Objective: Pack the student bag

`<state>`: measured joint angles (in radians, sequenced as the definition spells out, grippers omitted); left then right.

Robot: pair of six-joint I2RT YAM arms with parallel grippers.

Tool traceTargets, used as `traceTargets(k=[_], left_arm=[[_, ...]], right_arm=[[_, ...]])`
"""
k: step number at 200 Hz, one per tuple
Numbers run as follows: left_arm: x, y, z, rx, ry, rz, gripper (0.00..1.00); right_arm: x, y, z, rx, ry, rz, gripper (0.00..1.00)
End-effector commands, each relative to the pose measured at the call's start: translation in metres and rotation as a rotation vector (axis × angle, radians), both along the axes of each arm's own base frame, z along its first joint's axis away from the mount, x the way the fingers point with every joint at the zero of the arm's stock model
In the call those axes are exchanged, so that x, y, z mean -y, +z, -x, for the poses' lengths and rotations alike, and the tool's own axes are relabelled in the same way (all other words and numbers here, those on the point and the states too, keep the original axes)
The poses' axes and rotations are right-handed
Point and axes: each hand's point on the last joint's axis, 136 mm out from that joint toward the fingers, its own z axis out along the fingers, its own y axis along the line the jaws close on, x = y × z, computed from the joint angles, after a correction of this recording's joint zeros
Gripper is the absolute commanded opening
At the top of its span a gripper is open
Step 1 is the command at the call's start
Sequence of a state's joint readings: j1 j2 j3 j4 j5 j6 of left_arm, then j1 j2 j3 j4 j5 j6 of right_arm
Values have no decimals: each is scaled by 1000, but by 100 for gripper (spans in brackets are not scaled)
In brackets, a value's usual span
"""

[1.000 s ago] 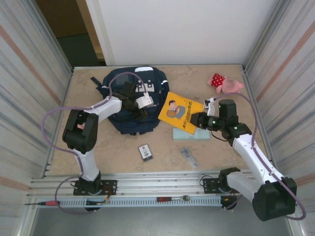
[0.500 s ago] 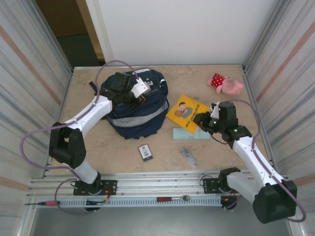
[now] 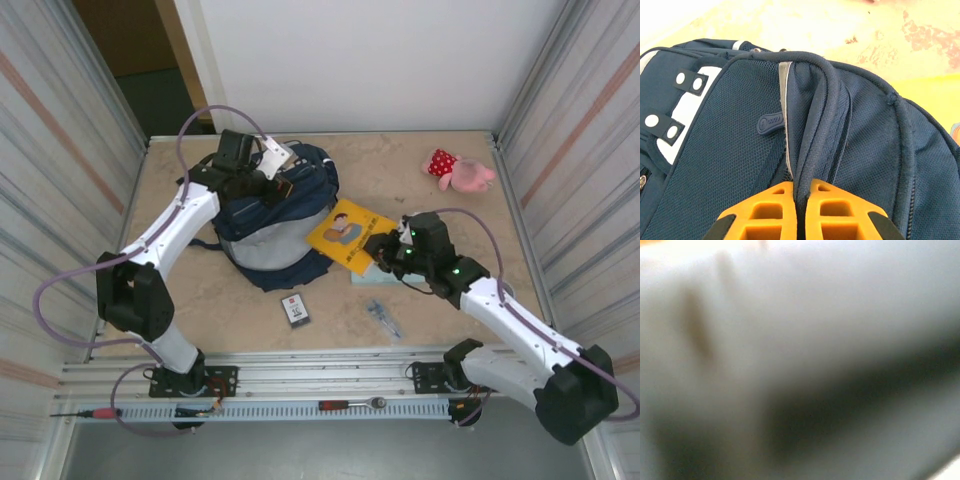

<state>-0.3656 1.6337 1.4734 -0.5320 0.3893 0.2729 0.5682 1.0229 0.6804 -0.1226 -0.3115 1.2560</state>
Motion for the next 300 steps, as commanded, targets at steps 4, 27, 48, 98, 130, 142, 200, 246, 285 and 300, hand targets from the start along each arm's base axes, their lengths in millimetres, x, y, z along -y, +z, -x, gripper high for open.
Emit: traceTargets(k=[4,27,48,98,130,142,200,246,285,300], left_arm=[[8,29,-1,21,-5,81,0],[6,31,-3,9,4,100,0],[10,37,-3,2,-2,144,0],[17,36,-4,-41,3,205,0],[20,36,-7,-55,0,223,0],[22,38,-5,-56,-15,231,0],[20,59,-5,-63,-50,316,0],[21,74,-4,-49,-73,339,0],[19,67,-8,-59,-53,328,0],[16,62,-11,-66,-34,320,0]], right_arm=[[-32,50,-29,136,-52,-170,0],[-59,52,-35,153,-36,-192,0],[-78,52,-49,184,-69,-215,0],[-118,40,-94,251,-107,-303,0],[-137,25,-121,270,-156,-311,0],[-144,16,-132,267,-168,-302,0],[-157,-14,-178,276,-242,-230,0],[-162,-33,-201,227,-283,-199,0],[-164,-86,-201,33,-343,-105,11],[-164,-98,-194,-25,-332,-66,25]])
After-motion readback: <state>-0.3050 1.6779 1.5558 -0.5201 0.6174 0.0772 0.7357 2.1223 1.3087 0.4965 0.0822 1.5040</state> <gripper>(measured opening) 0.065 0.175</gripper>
